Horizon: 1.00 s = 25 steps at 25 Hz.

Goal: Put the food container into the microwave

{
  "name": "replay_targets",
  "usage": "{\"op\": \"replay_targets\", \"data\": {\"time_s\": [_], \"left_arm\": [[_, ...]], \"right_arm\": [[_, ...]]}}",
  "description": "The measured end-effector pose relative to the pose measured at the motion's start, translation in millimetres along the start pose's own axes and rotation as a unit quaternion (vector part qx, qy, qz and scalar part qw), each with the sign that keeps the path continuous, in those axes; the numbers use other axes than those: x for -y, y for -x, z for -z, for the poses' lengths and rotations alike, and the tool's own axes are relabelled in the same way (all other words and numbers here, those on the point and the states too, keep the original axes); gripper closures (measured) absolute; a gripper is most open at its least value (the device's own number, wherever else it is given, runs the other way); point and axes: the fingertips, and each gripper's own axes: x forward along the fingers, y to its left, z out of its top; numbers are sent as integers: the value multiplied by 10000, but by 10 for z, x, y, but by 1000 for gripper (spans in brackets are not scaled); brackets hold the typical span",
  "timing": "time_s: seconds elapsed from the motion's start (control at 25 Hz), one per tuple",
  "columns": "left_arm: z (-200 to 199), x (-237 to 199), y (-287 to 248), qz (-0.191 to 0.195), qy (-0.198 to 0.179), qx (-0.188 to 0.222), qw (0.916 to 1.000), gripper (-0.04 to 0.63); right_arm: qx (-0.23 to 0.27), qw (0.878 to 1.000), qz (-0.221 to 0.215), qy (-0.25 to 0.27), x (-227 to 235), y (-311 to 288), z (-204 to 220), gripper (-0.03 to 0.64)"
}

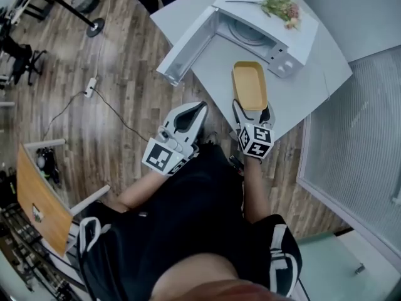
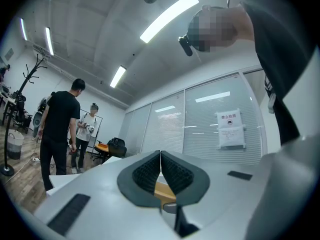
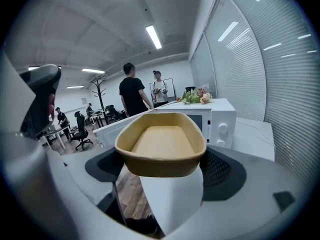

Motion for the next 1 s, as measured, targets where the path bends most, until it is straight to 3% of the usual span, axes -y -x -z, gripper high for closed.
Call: {"op": "replay_targets", "data": {"time_s": [0.52,1.0], "left_arm": [[365,-860,-1214,275,165,-167,9993,572],[619,-1569,-1890,285,428,-287,9983,572]], "right_arm": [[-440,9986,276,59,609,-2112,-75,129],[-567,9944,888,24,1130,-3498,-215,129]]}}
